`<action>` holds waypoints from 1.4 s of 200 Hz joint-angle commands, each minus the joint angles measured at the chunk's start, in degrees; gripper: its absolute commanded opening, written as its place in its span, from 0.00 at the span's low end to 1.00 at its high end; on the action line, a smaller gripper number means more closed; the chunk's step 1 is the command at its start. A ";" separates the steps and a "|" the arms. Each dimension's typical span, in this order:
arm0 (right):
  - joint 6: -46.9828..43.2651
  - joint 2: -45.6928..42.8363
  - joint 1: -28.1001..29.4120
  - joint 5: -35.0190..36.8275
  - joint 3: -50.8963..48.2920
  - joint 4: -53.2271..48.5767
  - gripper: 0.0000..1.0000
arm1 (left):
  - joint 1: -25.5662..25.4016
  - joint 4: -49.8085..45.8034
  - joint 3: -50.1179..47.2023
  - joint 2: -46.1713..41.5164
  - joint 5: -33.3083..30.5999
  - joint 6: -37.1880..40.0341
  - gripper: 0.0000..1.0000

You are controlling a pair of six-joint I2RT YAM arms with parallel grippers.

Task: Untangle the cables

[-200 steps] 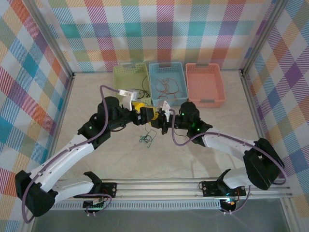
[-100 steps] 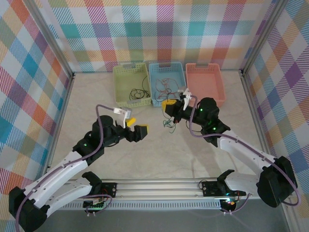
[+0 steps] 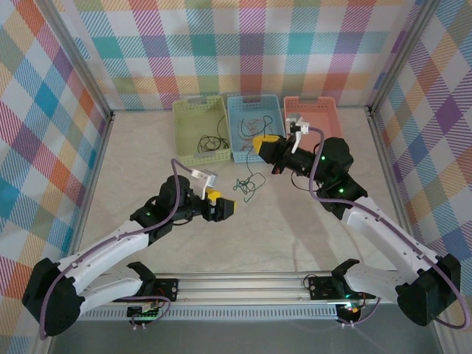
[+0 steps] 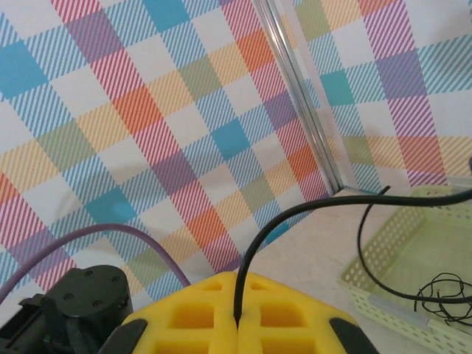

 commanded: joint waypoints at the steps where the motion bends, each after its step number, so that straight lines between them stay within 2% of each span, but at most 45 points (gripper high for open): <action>1: 2.64 -0.50 -0.20 -1.26 1.68 0.54 0.00 | -1.37 1.45 2.83 1.38 0.29 0.16 0.83; 30: 3.64 -0.77 -0.19 -1.83 1.88 1.25 0.00 | -1.94 2.99 3.85 4.28 -1.60 1.35 0.80; 73: 3.52 -0.95 -0.23 -1.63 2.67 0.26 0.00 | -3.13 6.90 6.94 10.63 3.51 2.16 0.78; 119: 4.60 -1.00 -0.19 -2.06 2.39 0.84 0.00 | -3.87 7.69 8.09 13.00 1.51 2.62 0.77; 170: 7.32 -1.19 -0.19 -3.59 2.52 1.68 0.00 | -4.01 6.47 10.18 15.77 -2.18 5.28 0.60; 194: 8.08 -1.44 -0.19 -3.90 2.65 1.74 0.00 | -4.04 7.32 11.18 17.72 -3.41 6.89 0.57; 231: 8.12 -1.71 -0.19 -4.01 2.83 1.04 0.00 | -4.46 9.29 12.12 19.92 -2.95 8.59 0.62; 260: 8.18 -1.73 -0.17 -4.15 3.00 0.62 0.00 | -4.67 9.18 12.57 20.36 -3.68 9.69 0.61; 271: 8.19 -1.70 -0.19 -4.26 3.02 0.63 0.00 | -4.70 9.54 12.57 20.71 -3.48 9.60 0.57; 280: 8.19 -1.71 -0.19 -4.19 3.00 0.62 0.00 | -4.71 9.51 12.70 21.12 -3.21 9.51 0.49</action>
